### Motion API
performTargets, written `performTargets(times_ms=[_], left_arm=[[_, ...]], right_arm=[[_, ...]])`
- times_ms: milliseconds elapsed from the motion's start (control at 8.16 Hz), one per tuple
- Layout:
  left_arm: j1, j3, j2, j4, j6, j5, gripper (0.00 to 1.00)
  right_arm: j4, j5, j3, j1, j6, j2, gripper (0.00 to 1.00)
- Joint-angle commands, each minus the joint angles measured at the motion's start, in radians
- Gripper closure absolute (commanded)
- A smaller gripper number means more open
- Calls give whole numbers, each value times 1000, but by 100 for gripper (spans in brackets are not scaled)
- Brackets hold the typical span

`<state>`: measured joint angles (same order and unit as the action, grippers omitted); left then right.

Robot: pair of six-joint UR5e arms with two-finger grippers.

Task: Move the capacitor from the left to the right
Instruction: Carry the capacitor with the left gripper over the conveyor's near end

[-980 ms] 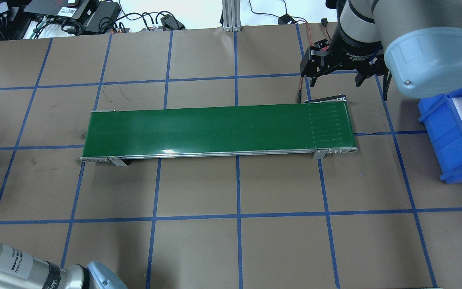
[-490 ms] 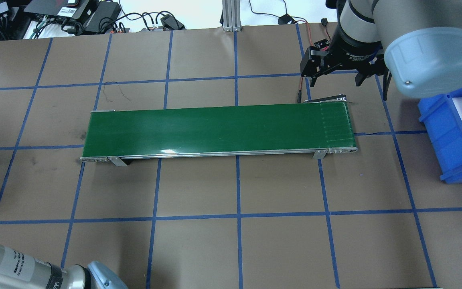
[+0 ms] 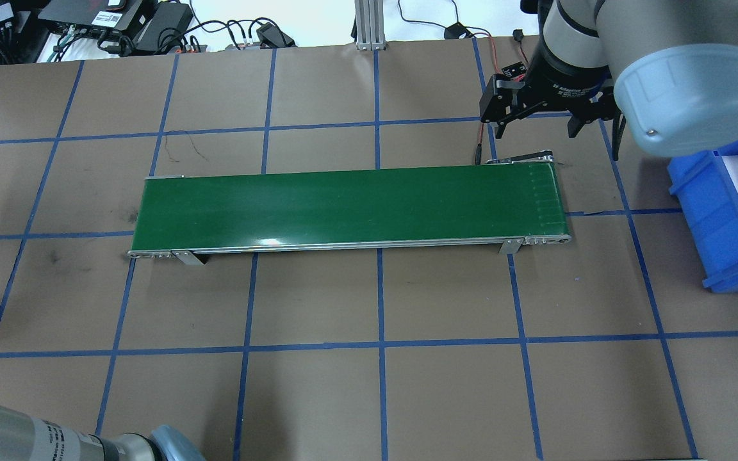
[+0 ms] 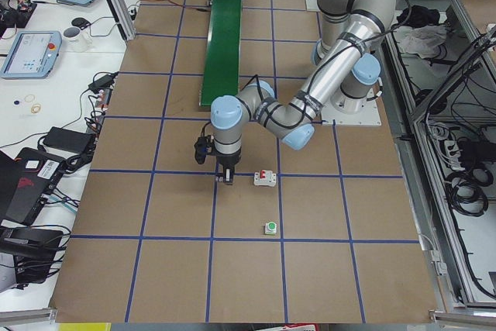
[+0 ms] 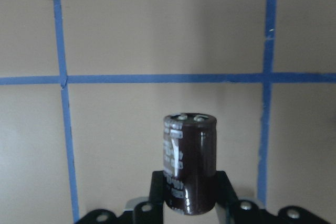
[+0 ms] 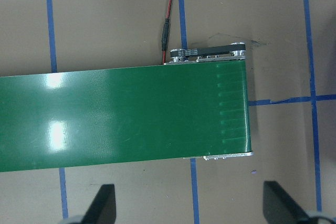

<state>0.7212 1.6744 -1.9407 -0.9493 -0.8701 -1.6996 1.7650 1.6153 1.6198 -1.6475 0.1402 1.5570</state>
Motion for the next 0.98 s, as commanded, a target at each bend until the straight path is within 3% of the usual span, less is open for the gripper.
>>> performTargets(times_ms=[0,245,490,613,858], left_arm=[[128,-2,95,-161,167,-3,96],[269,-2,132,-265,284,0,96],[445,-2,144,-302,341,1,92],[524,-2,147,-302,355,0,85],[633,1,151,-322,411,-2,86]], right_arm=[[-1,0,0,0,-1,0,0],[-1,1,0,0,-1,0,0],[-1,3,0,0,-2,0,0],[-1,3,0,0,-1,0,0],[2,3,0,0,-2,0,0]])
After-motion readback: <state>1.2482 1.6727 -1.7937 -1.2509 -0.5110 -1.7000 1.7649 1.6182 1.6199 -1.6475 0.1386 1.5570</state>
